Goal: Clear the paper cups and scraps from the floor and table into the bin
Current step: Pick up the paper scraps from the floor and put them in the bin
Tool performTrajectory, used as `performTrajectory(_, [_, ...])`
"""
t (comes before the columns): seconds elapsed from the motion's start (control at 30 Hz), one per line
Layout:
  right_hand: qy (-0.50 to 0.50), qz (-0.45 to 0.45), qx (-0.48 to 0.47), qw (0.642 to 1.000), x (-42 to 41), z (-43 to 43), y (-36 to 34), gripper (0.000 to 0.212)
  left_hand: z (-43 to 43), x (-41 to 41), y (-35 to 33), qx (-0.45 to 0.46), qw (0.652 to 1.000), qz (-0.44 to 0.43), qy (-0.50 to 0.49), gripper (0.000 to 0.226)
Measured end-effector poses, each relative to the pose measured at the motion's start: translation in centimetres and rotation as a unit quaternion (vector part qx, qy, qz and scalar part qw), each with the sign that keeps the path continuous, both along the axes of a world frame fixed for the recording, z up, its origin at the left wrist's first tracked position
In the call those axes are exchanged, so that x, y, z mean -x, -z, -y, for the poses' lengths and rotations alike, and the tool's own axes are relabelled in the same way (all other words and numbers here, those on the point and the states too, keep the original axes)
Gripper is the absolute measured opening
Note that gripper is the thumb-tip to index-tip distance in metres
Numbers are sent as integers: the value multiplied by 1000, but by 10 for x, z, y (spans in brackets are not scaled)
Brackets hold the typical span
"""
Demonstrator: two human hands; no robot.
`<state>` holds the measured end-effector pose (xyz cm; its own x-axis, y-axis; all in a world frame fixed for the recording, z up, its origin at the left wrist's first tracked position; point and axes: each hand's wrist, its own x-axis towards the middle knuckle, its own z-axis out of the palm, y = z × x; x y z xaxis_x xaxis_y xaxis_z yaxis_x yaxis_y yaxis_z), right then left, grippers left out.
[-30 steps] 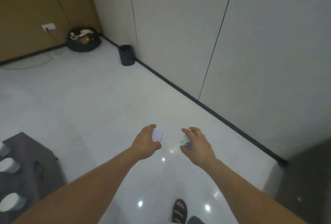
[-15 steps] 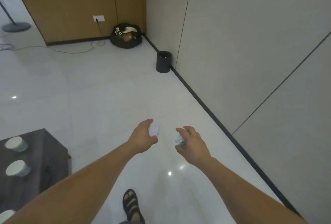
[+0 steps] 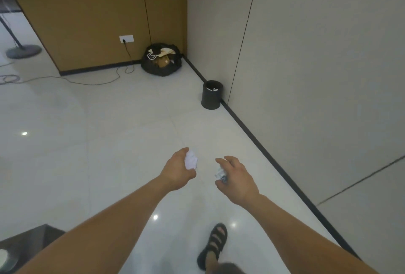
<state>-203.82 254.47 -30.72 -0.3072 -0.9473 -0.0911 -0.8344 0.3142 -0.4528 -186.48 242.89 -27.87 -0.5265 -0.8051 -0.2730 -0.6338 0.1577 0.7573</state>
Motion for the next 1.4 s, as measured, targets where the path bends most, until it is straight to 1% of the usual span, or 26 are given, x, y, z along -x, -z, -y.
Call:
performTrajectory(0.07, [-6,-2,-1,1000,21,44,5,63,39,20,-3,5,1000,12,-2,79])
performTrajectory(0.1, [-9,-1,1,1000,32,66,6,63,60,29,-5,11,1000,13,-8,81])
performTrajectory(0.27, [-34,4,16,999,88,175,-4,62,160,75,-24,30,998,24,-52,73])
performTrajectory(0.4, [-50,-5,27,998,134,256,-18,62,227,114,-35,32,997,12,-73,79])
performTrajectory(0.53, [-45,-1,25,999,169,322,-19,61,288,152,-34,42,997,10,-60,61])
performTrajectory(0.57, [-45,-4,25,999,177,339,-18,61,307,162,-32,41,997,7,-58,62])
performTrajectory(0.7, [-30,-24,10,999,211,415,-9,61,388,205,-20,24,999,4,-36,76])
performTrajectory(0.87, [-1,-38,2,999,251,523,-7,61,511,248,-10,20,1000,-1,-8,75])
performTrajectory(1.0, [29,-24,0,999,274,597,-6,63,600,276,-8,20,999,21,35,80])
performTrajectory(1.1, [48,-14,-14,999,294,642,-3,63,655,299,-5,12,998,37,47,83])
performTrajectory(1.33, [64,2,-37,997,374,752,26,64,767,393,20,-9,996,55,74,81])
performTrajectory(1.4, [61,10,-41,997,404,786,35,64,795,422,26,-11,995,67,76,75])
